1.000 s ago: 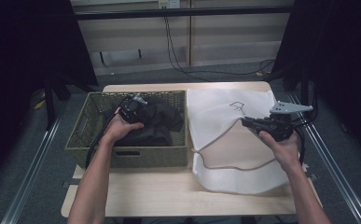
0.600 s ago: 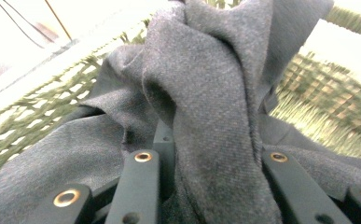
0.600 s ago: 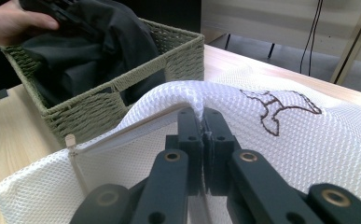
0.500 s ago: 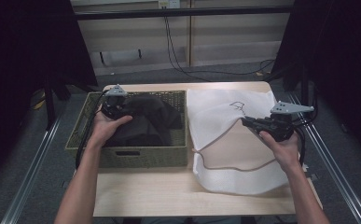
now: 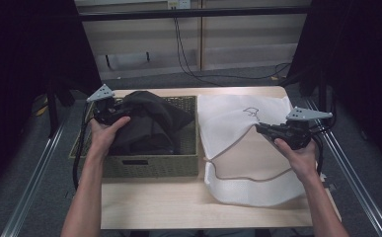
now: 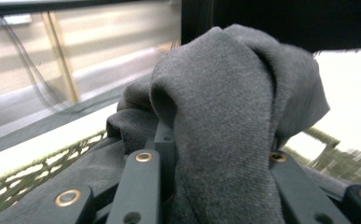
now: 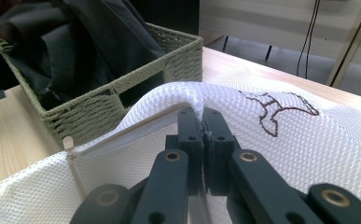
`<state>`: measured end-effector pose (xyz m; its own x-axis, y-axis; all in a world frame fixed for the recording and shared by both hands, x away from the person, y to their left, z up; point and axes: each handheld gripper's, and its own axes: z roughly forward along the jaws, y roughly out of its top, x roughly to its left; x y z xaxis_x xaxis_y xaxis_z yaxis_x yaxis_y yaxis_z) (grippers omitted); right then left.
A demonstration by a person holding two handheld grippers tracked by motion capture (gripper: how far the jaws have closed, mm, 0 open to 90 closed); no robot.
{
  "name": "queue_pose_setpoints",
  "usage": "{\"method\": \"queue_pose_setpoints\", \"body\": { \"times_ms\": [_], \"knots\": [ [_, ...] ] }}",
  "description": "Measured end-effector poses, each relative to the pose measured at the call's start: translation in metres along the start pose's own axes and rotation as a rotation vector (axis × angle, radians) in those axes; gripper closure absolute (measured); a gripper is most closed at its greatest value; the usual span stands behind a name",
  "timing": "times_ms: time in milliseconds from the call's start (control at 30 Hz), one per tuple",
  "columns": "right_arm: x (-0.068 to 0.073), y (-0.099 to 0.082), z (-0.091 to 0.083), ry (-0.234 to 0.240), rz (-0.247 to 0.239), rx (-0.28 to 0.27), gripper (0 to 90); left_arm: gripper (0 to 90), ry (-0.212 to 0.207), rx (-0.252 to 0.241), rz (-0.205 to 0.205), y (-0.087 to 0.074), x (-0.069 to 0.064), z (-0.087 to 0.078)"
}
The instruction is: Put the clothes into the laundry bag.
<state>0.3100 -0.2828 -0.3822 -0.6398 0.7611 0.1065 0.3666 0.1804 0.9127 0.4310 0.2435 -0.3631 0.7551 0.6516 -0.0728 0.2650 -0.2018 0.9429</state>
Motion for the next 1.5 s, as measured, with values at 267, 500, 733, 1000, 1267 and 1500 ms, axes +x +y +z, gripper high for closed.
{"method": "queue_pose_setpoints", "body": {
  "times_ms": [267, 500, 733, 1000, 1267, 1500],
  "knots": [
    [-0.001, 0.001, -0.004, -0.005, -0.002, -0.019, 87.7, 70.5, -0.03, -0.113, -0.015, 0.021, -0.001, -0.019],
    [0.001, 0.002, -0.004, -0.005, -0.003, -0.019, 87.7, 70.5, -0.023, -0.165, -0.007, 0.037, 0.001, -0.033],
    [0.0, 0.002, -0.005, -0.006, -0.001, -0.027, 87.6, 70.3, -0.031, -0.193, 0.005, 0.052, -0.002, -0.04],
    [-0.001, 0.002, -0.006, -0.008, 0.0, -0.029, 87.6, 70.1, -0.023, -0.208, 0.022, 0.065, -0.009, -0.044],
    [-0.001, 0.001, -0.004, -0.005, -0.003, -0.022, 87.7, 70.2, -0.04, -0.249, 0.041, 0.084, -0.017, -0.053],
    [0.0, 0.001, -0.004, -0.004, -0.002, -0.022, 87.7, 70.2, -0.078, -0.286, 0.055, 0.099, -0.02, -0.068]
  ]
}}
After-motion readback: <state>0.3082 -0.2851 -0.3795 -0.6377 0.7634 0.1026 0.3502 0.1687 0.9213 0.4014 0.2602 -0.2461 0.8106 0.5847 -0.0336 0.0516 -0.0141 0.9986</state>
